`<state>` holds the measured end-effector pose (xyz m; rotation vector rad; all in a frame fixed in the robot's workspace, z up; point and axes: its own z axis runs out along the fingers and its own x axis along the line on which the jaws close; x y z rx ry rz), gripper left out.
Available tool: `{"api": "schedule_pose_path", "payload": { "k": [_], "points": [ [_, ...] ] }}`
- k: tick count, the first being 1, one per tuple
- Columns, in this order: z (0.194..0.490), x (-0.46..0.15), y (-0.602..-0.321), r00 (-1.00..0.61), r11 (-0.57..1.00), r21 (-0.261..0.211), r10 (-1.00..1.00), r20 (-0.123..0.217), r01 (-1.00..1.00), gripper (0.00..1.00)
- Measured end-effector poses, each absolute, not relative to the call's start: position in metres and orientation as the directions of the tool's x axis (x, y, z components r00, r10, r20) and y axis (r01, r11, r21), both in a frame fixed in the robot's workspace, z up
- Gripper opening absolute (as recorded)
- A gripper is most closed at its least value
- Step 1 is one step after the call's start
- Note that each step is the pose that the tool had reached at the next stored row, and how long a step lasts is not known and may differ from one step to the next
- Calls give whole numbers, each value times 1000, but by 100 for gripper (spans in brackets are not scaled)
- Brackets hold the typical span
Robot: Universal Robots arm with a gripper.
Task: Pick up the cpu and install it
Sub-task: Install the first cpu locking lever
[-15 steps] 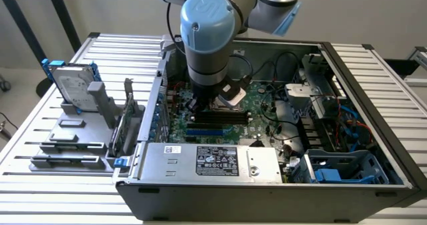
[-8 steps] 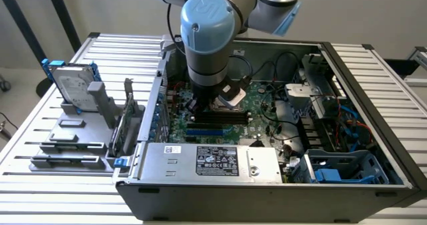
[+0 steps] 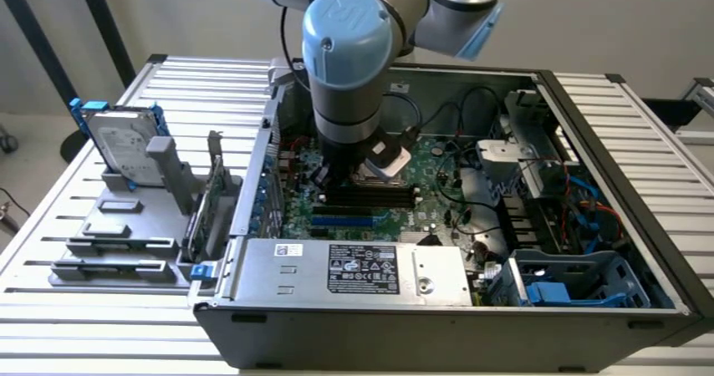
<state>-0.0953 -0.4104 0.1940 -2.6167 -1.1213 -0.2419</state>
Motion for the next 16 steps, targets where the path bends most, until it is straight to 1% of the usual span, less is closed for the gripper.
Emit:
{"api": "schedule_pose_path", "payload": {
  "k": [12,16],
  "points": [
    [193,-95,-408,680,-655,-190,685,261,732,11],
    [193,-95,-408,680,-657,-182,688,252,732,11]
  ]
}}
